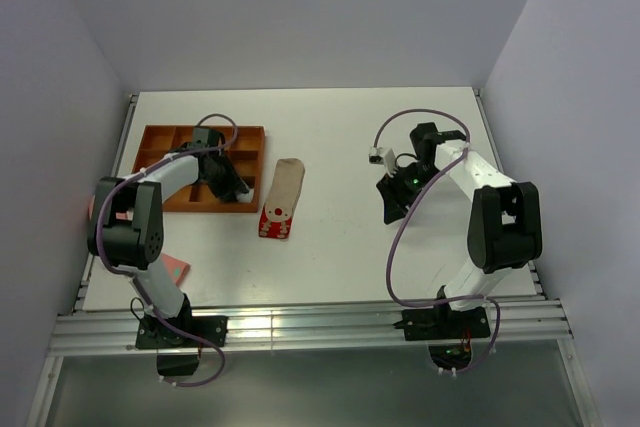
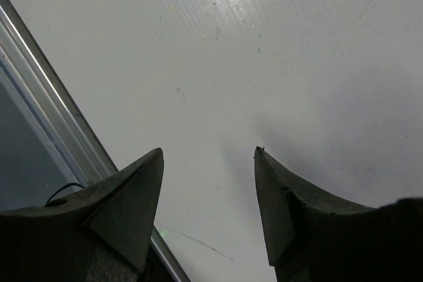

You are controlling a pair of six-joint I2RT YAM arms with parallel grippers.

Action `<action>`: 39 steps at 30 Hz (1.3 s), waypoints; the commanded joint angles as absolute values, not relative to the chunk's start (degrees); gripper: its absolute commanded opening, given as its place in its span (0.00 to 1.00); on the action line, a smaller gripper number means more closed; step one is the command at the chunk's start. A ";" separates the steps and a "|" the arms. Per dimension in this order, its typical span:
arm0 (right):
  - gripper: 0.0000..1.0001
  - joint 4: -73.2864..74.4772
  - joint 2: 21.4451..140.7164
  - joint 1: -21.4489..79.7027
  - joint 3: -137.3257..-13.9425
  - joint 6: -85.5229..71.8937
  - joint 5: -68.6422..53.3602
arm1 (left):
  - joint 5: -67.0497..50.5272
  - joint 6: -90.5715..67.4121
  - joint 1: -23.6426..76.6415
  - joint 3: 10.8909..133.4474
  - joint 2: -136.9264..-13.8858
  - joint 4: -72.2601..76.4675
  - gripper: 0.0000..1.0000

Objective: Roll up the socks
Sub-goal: Place the sock in the storage box.

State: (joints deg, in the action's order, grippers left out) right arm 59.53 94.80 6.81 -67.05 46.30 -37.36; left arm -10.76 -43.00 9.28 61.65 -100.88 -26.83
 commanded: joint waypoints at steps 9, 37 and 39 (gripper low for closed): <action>0.64 59.94 93.87 5.36 -67.76 47.55 -38.14 | -0.26 -48.60 9.93 67.06 -109.60 -39.37 0.03; 0.64 61.79 94.48 4.75 -71.37 47.11 -38.32 | 5.45 -43.60 10.37 77.60 -101.43 -45.70 0.68; 0.64 61.96 94.66 4.66 -72.07 47.20 -38.49 | 6.06 -43.77 10.46 78.13 -100.99 -46.57 0.68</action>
State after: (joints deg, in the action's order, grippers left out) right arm 60.80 94.80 5.19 -69.17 47.18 -37.36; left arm 3.38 -45.17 10.79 75.61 -104.03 -44.12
